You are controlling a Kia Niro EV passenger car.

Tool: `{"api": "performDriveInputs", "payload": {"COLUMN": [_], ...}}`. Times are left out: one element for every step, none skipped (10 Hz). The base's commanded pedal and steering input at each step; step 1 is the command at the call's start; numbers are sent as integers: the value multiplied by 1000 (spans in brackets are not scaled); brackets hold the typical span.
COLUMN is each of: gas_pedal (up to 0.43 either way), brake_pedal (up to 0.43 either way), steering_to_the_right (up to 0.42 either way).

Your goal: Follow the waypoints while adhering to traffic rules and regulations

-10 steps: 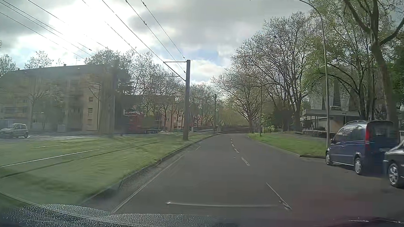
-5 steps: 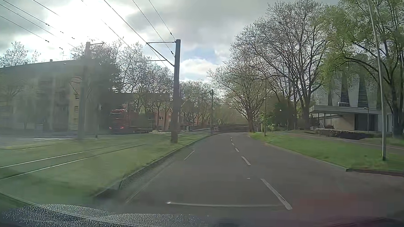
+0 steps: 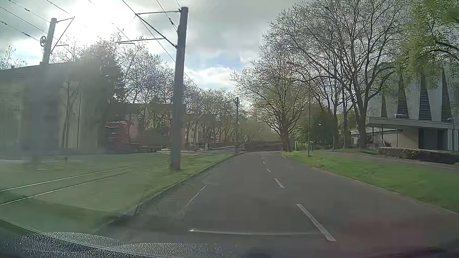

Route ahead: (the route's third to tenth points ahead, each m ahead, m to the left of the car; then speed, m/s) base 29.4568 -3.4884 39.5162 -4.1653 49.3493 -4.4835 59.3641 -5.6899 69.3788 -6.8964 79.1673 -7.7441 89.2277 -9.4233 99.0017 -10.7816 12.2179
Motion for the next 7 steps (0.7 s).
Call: {"api": "performDriveInputs", "payload": {"gas_pedal": [87,87,87,98,98,98,98], "brake_pedal": [0,0,0,0,0,0,0], "steering_to_the_right": [11,11,11,11,11,12,13]}}
